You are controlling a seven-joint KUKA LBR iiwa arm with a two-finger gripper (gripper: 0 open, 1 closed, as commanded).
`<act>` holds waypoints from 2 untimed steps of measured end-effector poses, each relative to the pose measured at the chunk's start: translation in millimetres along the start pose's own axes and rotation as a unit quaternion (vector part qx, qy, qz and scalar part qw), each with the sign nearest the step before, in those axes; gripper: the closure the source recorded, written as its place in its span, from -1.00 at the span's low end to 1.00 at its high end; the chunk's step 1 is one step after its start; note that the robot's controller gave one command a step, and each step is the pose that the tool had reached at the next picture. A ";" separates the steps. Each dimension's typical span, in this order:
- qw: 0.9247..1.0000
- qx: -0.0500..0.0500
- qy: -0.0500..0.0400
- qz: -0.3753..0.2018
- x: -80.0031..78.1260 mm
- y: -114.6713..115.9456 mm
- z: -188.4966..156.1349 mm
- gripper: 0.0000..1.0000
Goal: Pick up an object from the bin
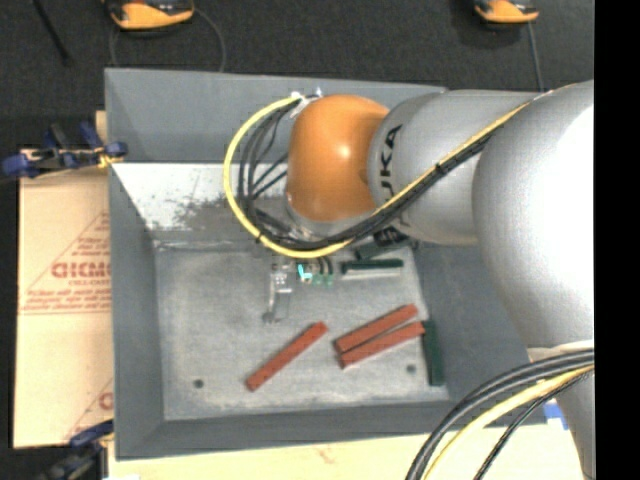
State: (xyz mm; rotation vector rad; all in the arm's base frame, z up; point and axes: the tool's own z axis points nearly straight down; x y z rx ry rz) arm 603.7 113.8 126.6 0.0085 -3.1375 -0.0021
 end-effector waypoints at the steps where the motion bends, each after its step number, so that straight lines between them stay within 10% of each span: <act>1: 0.979 0.001 -0.001 -0.203 62.4 -19.7 57.3 -1.00; 2: 0.982 0.001 -0.005 -0.190 68.4 -31.1 24.5 -1.00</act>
Offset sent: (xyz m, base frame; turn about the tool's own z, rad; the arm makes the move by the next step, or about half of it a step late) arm -0.0621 -0.0186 -0.0566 -0.4108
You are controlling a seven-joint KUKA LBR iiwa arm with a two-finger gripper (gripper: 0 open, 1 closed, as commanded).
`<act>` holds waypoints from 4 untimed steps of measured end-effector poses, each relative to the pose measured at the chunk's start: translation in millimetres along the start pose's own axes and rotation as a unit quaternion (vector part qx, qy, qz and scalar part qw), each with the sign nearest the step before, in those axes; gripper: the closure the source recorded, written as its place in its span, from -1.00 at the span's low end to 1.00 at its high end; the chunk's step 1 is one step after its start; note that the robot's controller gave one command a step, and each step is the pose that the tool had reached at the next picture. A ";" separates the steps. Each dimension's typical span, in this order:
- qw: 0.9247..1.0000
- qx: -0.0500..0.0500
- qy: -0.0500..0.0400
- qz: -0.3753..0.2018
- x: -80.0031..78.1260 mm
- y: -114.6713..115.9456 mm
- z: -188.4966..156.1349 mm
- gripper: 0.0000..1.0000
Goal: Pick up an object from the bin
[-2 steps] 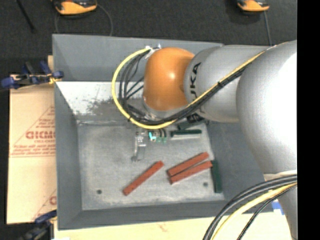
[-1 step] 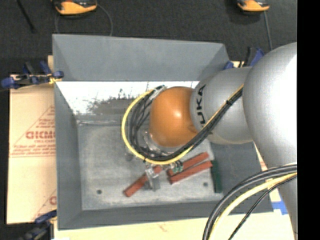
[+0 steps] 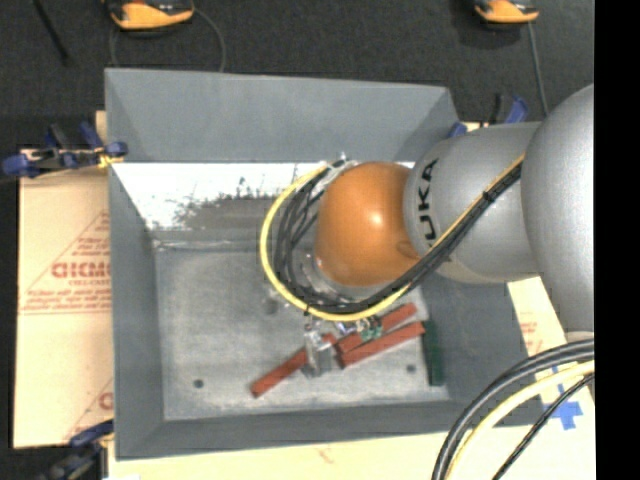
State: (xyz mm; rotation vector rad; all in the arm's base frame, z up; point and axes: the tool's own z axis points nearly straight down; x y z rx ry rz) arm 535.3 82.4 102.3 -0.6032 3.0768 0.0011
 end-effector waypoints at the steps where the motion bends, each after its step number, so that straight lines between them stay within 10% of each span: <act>1: 1.000 -0.001 0.003 0.014 17.2 29.2 2.1 -1.00; 3: 0.999 -0.001 0.002 0.036 23.0 20.2 32.9 -1.00; 4: 0.999 -0.001 0.002 0.037 22.4 19.9 32.4 1.00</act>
Offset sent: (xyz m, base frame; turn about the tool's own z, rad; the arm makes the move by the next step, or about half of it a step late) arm -0.0264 0.0193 -0.0023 0.0307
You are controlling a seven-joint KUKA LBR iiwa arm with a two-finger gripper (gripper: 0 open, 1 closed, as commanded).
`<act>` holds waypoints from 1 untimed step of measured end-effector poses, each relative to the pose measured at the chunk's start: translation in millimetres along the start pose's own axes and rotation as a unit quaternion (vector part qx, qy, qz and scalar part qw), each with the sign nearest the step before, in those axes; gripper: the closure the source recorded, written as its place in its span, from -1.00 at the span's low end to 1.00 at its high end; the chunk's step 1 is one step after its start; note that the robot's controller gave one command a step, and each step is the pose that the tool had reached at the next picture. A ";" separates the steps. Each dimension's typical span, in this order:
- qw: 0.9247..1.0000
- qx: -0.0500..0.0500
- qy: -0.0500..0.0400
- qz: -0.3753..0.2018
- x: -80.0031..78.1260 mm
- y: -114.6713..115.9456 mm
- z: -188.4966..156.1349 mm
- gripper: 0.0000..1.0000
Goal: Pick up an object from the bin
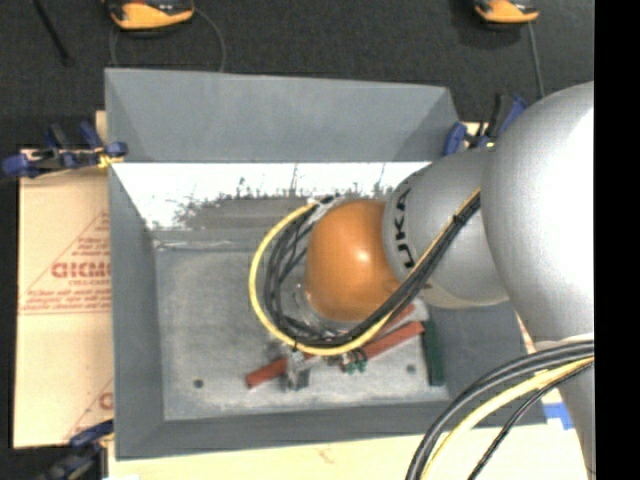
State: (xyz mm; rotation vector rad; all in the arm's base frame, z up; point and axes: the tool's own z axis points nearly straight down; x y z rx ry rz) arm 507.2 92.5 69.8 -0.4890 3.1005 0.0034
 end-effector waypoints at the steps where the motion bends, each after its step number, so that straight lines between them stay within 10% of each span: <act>1: 1.000 0.000 -0.001 0.001 -1.2 -0.2 -12.8 1.00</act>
Offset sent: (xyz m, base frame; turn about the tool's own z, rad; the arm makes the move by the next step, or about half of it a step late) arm 0.0001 0.0001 0.0119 0.0000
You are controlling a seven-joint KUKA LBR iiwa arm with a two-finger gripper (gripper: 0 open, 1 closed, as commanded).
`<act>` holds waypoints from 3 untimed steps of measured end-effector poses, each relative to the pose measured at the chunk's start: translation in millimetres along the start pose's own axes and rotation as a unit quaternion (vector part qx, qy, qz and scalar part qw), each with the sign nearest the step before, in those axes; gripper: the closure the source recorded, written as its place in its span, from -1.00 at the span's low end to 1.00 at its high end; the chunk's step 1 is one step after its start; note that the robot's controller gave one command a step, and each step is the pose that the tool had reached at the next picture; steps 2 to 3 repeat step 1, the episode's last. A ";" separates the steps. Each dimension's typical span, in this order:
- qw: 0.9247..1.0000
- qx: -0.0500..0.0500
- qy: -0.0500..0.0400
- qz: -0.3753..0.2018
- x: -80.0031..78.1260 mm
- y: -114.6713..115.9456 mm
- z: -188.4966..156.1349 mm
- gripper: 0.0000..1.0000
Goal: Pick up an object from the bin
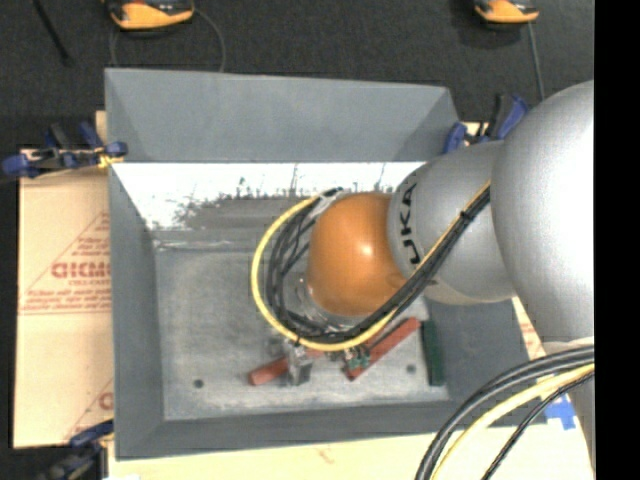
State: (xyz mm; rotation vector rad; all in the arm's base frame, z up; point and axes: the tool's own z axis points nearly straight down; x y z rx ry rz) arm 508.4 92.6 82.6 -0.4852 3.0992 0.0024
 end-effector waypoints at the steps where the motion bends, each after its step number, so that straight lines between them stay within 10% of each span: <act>1: 1.000 0.001 -0.001 0.002 -1.7 -1.1 -46.8 1.00; 3: 1.000 0.001 -0.001 0.002 -1.7 -1.1 -46.8 1.00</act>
Offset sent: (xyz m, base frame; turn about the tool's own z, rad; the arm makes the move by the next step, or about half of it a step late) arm -0.0001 0.0000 0.0438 0.0000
